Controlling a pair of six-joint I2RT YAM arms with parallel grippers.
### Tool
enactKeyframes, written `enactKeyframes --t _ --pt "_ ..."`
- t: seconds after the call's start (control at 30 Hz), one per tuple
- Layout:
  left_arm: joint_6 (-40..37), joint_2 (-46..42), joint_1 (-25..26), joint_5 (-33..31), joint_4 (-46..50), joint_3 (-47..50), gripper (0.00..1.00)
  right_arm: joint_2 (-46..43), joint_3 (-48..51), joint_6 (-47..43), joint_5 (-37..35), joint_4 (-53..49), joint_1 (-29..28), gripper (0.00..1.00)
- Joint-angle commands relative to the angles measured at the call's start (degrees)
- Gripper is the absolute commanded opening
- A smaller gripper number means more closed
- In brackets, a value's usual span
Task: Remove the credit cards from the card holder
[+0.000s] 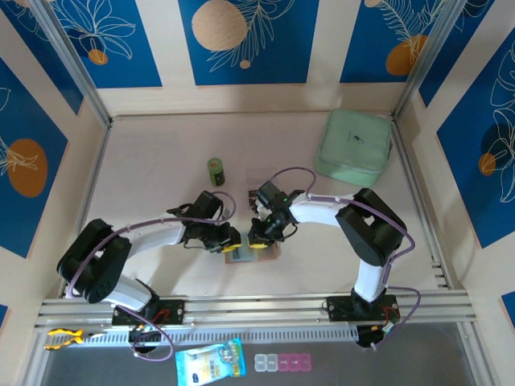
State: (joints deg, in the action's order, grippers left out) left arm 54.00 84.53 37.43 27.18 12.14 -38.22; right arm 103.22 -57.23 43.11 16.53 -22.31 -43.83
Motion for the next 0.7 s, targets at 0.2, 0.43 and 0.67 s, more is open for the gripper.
enactKeyframes --t 0.2,0.43,0.67 --pt "1.0 0.3 0.7 0.9 -1.6 -1.2 0.25 -3.6 1.5 0.7 1.0 0.9 0.3 0.15" --pt "0.8 -0.7 0.8 0.8 0.2 -3.1 0.25 -8.3 1.5 0.4 -1.2 -0.5 0.7 0.17" --pt "0.6 0.2 1.7 0.9 1.5 -6.0 0.27 -13.7 2.0 -0.3 -3.3 -2.8 2.0 0.17"
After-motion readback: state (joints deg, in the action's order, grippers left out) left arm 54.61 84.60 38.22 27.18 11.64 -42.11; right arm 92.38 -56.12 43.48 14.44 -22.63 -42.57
